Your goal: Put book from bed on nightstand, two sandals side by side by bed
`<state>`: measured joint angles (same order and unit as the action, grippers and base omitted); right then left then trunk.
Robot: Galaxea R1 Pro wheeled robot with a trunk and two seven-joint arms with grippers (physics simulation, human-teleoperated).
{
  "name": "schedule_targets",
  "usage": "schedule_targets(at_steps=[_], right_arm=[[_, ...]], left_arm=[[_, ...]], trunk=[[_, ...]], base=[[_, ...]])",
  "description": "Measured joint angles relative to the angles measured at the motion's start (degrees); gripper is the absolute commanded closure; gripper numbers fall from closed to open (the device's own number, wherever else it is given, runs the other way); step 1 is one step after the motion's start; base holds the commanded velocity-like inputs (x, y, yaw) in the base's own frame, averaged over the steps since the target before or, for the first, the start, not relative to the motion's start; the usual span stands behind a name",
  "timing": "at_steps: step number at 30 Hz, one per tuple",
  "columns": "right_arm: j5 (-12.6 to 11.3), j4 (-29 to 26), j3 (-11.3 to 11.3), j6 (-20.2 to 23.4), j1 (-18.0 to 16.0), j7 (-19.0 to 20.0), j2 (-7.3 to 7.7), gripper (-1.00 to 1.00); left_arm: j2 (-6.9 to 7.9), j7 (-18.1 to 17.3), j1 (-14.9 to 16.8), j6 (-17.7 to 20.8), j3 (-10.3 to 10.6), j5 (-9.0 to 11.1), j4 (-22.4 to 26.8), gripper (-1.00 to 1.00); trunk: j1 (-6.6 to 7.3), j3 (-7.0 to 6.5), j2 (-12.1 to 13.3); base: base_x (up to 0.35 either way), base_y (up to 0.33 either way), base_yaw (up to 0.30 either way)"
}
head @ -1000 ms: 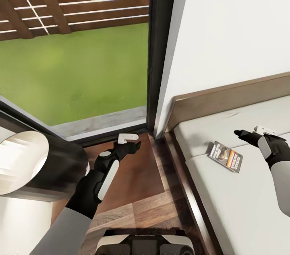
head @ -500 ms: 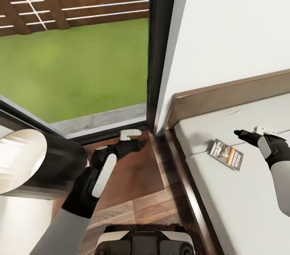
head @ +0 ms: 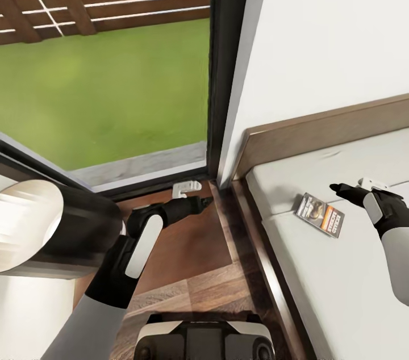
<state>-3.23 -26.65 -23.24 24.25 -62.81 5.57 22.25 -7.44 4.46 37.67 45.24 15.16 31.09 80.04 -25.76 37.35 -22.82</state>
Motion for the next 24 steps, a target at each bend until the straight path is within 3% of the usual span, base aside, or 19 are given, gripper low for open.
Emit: schedule_targets(at_steps=[24], right_arm=[[-0.04,-0.04,0.01,-0.10,0.17,0.44,0.00,-1.00]], left_arm=[[0.06,0.00,0.00,-0.03,0.03,0.07,-0.02,-1.00]], trunk=[[0.00,0.30,0.00]], base=[[0.000,0.000,0.000]])
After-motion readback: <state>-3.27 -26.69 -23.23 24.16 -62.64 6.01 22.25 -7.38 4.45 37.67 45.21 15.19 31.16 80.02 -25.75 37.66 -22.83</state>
